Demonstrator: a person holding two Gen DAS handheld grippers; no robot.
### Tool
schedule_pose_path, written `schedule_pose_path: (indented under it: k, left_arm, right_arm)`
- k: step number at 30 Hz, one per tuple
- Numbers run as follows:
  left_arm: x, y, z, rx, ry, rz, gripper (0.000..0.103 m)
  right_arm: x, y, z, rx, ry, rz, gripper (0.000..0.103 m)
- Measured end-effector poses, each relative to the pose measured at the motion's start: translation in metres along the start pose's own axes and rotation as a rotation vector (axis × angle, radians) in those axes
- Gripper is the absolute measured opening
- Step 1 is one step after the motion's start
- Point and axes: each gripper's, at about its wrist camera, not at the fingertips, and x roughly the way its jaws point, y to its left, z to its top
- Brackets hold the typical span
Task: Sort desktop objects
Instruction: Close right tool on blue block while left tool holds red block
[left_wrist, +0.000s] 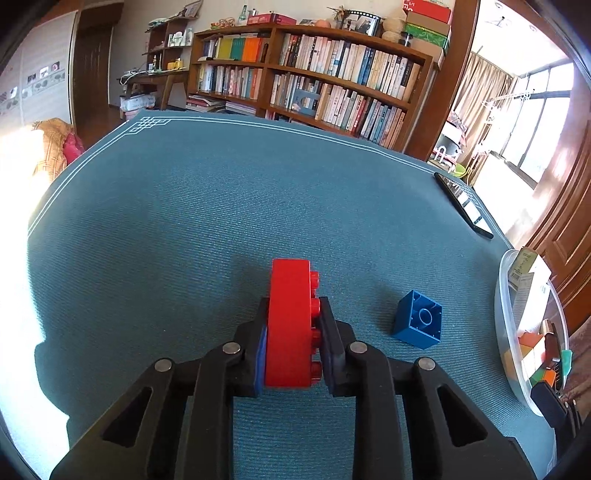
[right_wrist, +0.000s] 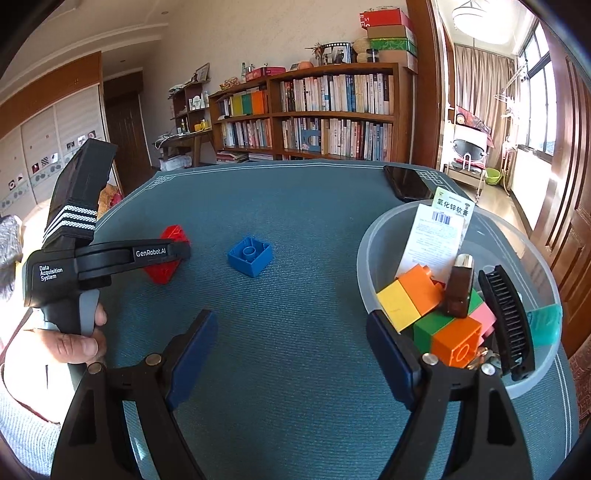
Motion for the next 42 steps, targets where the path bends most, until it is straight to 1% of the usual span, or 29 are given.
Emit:
schedule_pose_path:
  k: [4, 8, 11, 15, 17, 19, 25, 26, 30, 36, 42]
  left_arm:
    - [-0.008, 0.003, 0.004, -0.007, -0.042, 0.012, 0.025]
    - [-0.010, 0.007, 0.006, -0.017, -0.054, 0.021, 0.025]
    - [-0.010, 0.011, 0.008, -0.027, -0.058, 0.025, 0.025]
    - [-0.010, 0.014, 0.009, -0.039, -0.063, 0.032, 0.025]
    - [-0.011, 0.015, 0.009, -0.039, -0.069, 0.045, 0.025]
    - [-0.011, 0.016, 0.009, -0.040, -0.073, 0.056, 0.025]
    - [-0.010, 0.018, 0.008, -0.046, -0.068, 0.056, 0.025]
    - [-0.010, 0.018, 0.008, -0.046, -0.068, 0.055, 0.025]
    - [-0.010, 0.016, 0.008, -0.045, -0.069, 0.048, 0.025]
    - [-0.012, 0.011, 0.007, -0.031, -0.078, 0.045, 0.025]
    - [-0.015, 0.011, 0.008, -0.037, -0.086, 0.035, 0.025]
  right_arm:
    - [0.013, 0.003, 0.010, 0.012, 0.031, 0.041, 0.086]
    - [0.031, 0.013, 0.019, -0.014, 0.042, 0.036, 0.086]
    - [0.046, 0.020, 0.025, -0.023, 0.061, 0.050, 0.086]
    - [0.067, 0.028, 0.031, -0.047, 0.084, 0.039, 0.084]
    - [0.077, 0.030, 0.034, -0.050, 0.099, 0.032, 0.080]
    - [0.087, 0.031, 0.038, -0.047, 0.116, 0.031, 0.069]
    - [0.107, 0.034, 0.045, -0.039, 0.167, 0.029, 0.053]
    - [0.110, 0.034, 0.045, -0.038, 0.178, 0.025, 0.052]
    - [0.109, 0.036, 0.043, -0.050, 0.182, 0.009, 0.048]
    - [0.106, 0.036, 0.042, -0.049, 0.174, -0.003, 0.048]
    - [0.089, 0.036, 0.041, -0.037, 0.134, -0.007, 0.048]
